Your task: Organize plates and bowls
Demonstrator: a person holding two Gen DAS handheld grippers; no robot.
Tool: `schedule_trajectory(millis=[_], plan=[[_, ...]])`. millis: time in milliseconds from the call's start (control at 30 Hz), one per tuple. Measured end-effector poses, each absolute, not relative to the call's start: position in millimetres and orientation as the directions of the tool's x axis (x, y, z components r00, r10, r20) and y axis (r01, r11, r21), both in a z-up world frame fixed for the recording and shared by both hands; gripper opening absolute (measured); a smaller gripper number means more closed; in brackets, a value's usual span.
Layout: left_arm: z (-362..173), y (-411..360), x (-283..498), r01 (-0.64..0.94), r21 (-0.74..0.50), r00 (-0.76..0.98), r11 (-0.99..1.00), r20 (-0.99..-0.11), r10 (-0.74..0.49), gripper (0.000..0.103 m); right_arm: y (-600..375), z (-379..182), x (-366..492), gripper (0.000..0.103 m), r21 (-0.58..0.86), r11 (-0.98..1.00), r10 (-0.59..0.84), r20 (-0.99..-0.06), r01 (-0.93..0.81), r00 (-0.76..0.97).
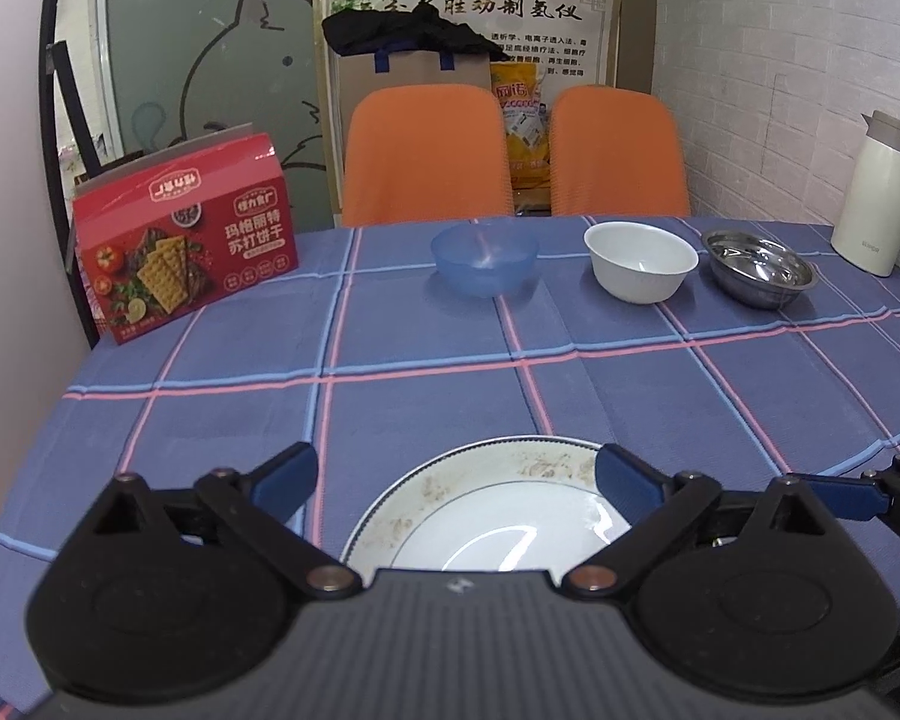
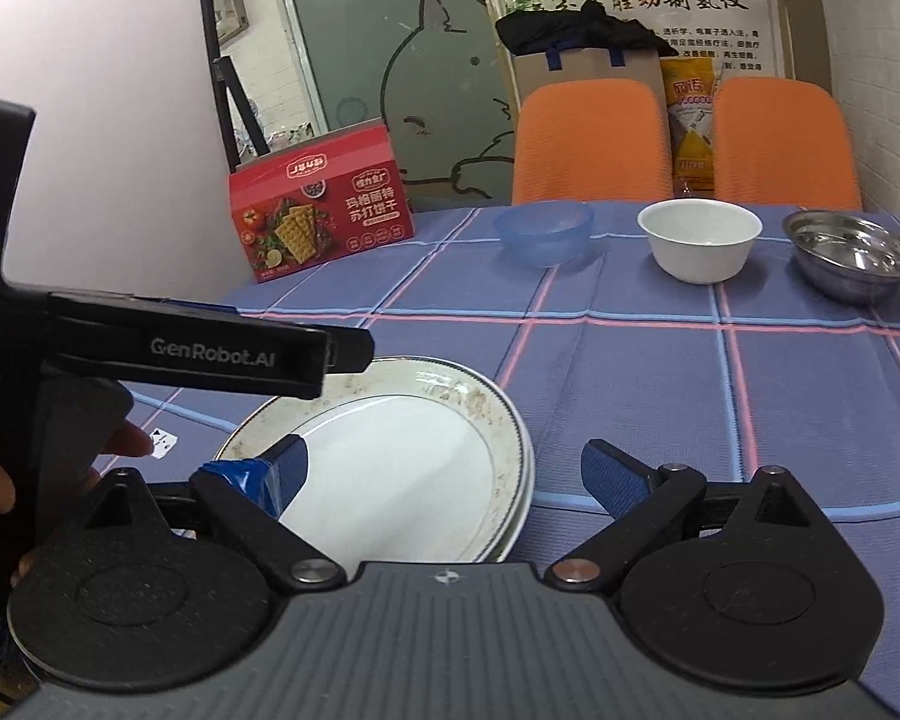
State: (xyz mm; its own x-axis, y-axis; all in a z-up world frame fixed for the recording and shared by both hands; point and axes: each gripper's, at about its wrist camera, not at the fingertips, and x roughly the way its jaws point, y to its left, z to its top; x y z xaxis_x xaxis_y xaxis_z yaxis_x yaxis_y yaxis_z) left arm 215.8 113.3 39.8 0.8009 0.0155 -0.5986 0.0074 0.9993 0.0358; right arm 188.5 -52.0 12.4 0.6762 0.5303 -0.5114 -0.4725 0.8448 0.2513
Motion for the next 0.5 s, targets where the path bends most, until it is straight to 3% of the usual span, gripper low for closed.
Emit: schedule_trajectory(millis=[500], plan=[[33.3, 48.3, 246.5, 0.148, 0.009, 0.762, 0.989, -0.639, -0.108, 0.100, -173.9, -22.3, 212.6, 0.086, 0.269, 0.959, 0.234, -0.592, -0.084, 0.771]])
